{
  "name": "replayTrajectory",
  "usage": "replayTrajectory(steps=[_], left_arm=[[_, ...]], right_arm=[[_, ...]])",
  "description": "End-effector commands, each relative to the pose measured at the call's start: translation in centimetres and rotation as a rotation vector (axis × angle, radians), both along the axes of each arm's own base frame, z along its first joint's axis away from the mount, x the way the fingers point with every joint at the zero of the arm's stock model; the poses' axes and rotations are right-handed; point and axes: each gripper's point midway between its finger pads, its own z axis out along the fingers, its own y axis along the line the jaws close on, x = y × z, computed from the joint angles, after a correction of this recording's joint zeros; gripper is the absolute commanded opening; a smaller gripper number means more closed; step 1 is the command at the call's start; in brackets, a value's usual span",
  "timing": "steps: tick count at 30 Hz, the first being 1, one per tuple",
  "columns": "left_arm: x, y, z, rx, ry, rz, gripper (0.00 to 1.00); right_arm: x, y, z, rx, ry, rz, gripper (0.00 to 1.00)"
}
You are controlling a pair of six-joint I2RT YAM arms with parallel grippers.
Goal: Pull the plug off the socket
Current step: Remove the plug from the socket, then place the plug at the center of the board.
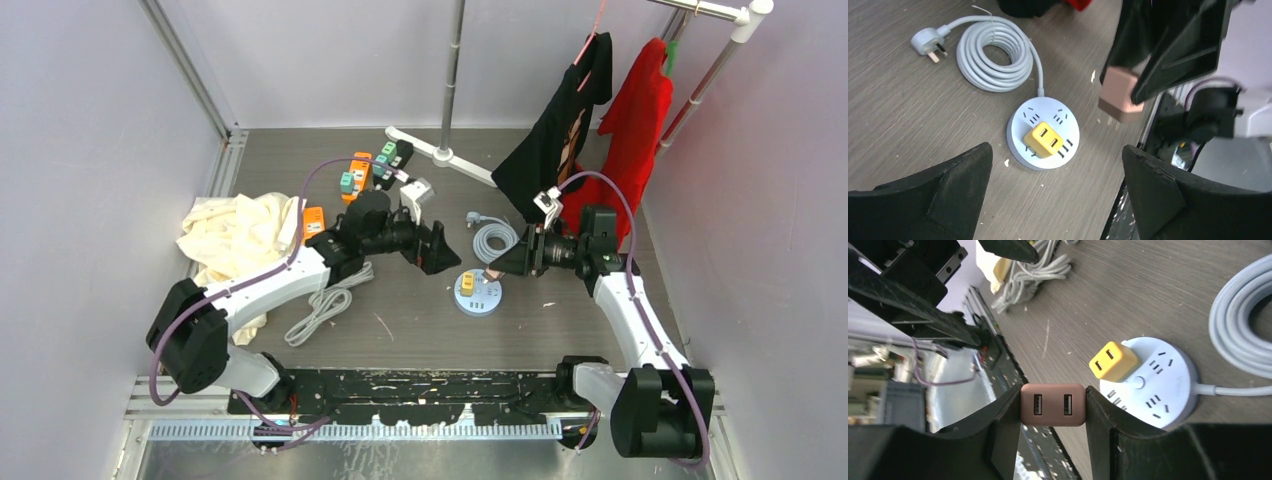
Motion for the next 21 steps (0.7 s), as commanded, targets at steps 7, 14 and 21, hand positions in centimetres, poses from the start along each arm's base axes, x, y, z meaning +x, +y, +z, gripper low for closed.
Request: replayTrajectory(steps=[7, 14, 21], left_arm=[[2.9, 0.7, 5.5, -0.505, 0.241, 0.171, 0.96], [1.2, -0.1, 2.4, 0.113, -0.087, 0.325, 0.89], [-0.7, -4.0, 2.8, 0.142, -0.133, 0.257, 0.77]], right_arm=[[2.8, 0.9, 1.0, 0.225, 0.318, -0.151, 0.06], [3.6, 1.0, 0.5, 0.273, 0.421, -0.184, 0.08], [4.0, 1.2, 0.6, 0.292, 0.455, -0.182, 0.08]])
